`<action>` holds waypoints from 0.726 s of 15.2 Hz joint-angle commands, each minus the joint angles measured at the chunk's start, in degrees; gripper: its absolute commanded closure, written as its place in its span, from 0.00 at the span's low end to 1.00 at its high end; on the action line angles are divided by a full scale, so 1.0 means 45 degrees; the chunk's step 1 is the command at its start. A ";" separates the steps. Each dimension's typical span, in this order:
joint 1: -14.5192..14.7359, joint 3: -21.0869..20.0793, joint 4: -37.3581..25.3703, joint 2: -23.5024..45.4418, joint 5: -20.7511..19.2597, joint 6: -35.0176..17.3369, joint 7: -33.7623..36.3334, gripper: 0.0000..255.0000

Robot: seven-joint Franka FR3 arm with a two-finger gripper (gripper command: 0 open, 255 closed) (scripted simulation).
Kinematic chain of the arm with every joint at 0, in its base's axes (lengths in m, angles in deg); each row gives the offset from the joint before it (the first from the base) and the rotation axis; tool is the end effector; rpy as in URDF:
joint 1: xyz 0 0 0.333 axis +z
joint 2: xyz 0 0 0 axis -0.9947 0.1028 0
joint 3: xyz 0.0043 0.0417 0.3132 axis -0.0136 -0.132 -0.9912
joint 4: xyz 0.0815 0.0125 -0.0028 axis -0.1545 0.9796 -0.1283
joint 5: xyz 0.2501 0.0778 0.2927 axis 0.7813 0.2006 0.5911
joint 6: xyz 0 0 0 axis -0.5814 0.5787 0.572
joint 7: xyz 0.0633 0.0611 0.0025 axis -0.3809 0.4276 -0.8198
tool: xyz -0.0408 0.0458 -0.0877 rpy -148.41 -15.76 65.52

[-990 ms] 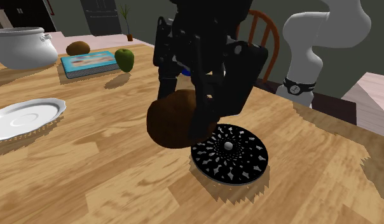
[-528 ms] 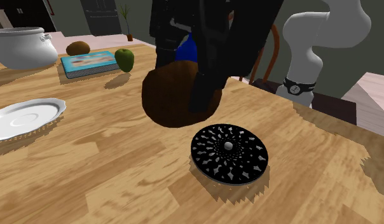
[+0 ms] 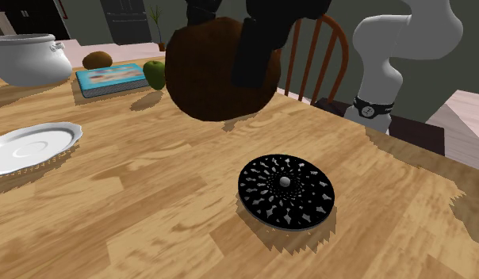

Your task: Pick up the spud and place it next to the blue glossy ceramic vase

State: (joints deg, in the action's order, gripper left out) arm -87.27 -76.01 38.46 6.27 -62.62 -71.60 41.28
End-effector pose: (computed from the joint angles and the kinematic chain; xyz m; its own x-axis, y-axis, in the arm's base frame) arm 0.6585 -0.0365 0.5256 0.9338 -0.2460 0.2600 -0.2721 -0.9598 0.0691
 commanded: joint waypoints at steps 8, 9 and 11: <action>0.0023 -0.0021 -0.1597 0.0024 0.0082 0.1568 -0.0195 1.00; 0.0026 -0.0023 -0.1804 0.0049 0.0090 0.1748 -0.0217 1.00; 0.0032 -0.0026 -0.2234 0.0111 0.0103 0.2114 -0.0260 1.00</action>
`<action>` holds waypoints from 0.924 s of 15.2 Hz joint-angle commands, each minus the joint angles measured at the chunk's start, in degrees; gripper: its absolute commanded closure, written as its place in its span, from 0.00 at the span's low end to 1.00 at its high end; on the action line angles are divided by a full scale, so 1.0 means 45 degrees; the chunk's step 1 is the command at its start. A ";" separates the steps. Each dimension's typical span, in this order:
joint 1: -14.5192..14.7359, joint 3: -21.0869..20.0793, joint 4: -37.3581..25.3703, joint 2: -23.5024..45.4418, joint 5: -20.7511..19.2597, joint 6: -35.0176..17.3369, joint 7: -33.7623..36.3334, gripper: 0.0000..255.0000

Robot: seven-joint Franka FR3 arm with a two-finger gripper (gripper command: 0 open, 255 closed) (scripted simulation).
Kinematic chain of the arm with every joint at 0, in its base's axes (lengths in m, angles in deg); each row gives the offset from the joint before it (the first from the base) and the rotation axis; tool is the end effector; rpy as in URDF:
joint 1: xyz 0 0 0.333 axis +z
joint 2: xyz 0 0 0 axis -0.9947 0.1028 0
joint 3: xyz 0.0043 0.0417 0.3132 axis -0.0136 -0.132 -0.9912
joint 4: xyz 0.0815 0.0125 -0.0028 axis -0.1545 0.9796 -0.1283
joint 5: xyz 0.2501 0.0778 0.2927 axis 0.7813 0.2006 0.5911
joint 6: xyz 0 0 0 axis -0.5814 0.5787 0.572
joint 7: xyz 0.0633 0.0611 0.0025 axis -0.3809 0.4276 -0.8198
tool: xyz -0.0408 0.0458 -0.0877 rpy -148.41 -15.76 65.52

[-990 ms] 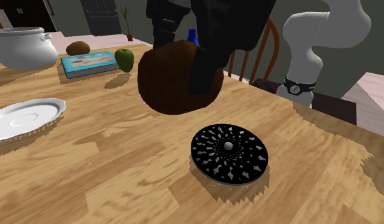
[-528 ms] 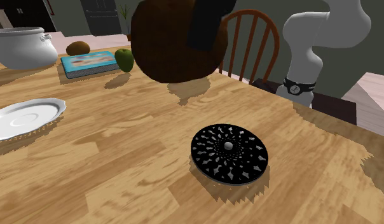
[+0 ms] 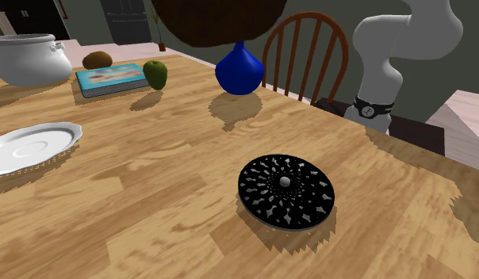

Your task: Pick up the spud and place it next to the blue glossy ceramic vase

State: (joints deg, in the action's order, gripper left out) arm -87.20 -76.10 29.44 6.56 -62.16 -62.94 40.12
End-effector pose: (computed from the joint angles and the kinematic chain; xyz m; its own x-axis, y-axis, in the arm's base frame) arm 0.6572 -0.0371 0.5848 0.9337 -0.2460 0.2601 -0.2721 -0.9598 0.0690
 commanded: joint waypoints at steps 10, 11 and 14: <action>-0.1428 0.0862 0.2720 -0.2189 0.0676 -0.0774 -0.2356 1.00; -0.1574 0.0985 0.2957 -0.2372 0.0747 -0.0849 -0.2639 1.00; -0.2006 0.1373 0.3560 -0.2846 0.0952 -0.1037 -0.3508 1.00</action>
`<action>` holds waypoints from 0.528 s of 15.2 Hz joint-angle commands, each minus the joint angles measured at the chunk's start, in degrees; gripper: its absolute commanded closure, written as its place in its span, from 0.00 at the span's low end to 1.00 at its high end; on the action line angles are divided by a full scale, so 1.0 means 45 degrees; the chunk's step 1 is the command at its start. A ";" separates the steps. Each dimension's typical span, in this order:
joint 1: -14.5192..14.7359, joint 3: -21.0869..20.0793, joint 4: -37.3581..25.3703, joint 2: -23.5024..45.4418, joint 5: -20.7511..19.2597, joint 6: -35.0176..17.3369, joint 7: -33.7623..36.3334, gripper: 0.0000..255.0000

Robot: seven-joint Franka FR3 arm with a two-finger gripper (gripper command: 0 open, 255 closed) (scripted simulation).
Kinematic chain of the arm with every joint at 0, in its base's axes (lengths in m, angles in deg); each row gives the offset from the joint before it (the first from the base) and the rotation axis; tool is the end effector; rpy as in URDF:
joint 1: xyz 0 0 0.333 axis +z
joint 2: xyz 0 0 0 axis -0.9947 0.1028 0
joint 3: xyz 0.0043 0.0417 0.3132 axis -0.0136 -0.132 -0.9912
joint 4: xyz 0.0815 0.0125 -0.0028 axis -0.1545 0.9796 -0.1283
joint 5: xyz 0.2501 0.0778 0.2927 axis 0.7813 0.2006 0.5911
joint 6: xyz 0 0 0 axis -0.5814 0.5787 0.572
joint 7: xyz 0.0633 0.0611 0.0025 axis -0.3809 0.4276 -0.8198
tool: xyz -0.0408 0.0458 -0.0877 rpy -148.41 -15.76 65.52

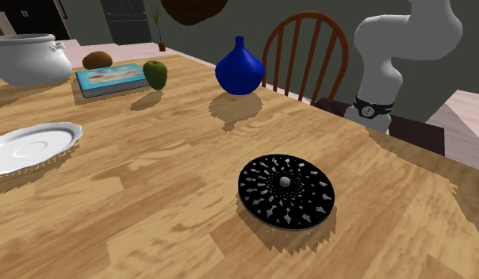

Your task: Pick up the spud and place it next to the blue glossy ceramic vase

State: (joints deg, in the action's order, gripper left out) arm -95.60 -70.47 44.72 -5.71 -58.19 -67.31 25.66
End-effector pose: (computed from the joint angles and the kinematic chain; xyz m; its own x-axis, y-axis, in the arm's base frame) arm 0.5727 -0.1710 0.5934 0.9335 -0.2474 0.2594 -0.2734 -0.9594 0.0689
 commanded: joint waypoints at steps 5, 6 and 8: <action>-0.0851 0.0819 0.0834 -0.0663 0.0407 -0.0264 -0.1801 1.00; -0.0991 0.0967 0.0920 -0.0734 0.0476 -0.0287 -0.2110 1.00; -0.1272 0.1267 0.1044 -0.0840 0.0619 -0.0319 -0.2735 1.00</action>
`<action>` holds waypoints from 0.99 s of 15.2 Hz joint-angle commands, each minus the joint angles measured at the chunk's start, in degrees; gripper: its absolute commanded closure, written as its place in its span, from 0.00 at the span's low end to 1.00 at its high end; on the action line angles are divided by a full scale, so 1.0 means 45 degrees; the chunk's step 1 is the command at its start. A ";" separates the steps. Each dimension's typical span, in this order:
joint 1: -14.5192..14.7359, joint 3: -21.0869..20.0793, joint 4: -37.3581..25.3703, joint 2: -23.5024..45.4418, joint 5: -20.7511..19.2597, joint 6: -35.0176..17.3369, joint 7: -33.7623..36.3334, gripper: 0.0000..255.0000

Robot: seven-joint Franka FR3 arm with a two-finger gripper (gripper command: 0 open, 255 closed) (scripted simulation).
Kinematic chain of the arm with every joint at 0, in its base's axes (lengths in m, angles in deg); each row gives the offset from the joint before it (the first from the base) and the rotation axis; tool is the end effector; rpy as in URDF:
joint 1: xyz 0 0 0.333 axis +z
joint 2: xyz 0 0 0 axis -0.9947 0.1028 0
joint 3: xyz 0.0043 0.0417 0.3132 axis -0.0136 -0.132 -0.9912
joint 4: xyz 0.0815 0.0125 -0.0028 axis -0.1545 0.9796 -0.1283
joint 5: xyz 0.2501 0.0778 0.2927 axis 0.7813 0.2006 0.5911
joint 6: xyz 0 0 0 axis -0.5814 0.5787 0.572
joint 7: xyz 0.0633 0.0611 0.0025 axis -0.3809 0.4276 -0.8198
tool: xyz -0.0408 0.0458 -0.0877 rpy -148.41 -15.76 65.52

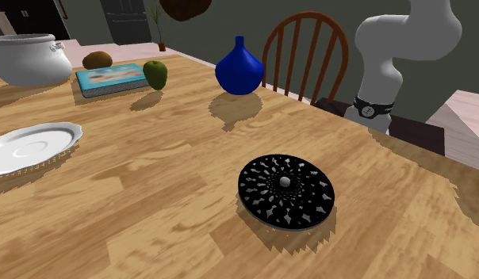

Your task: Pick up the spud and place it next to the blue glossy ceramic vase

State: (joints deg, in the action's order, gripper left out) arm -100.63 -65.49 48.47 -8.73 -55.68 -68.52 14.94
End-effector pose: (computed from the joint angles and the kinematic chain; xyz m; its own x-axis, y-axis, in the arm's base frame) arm 0.5208 -0.2599 0.5935 0.9335 -0.2474 0.2595 -0.2734 -0.9594 0.0690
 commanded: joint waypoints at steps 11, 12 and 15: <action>-0.1539 0.1683 0.0111 0.0037 0.0931 -0.0103 -0.3516 1.00; -0.1538 0.1682 0.0292 0.0028 0.0932 -0.0276 -0.3523 1.00; -0.1535 0.1681 0.0813 0.0021 0.0941 -0.0791 -0.3547 1.00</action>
State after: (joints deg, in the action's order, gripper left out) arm -107.49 -57.99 51.64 -8.91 -51.58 -71.30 -0.83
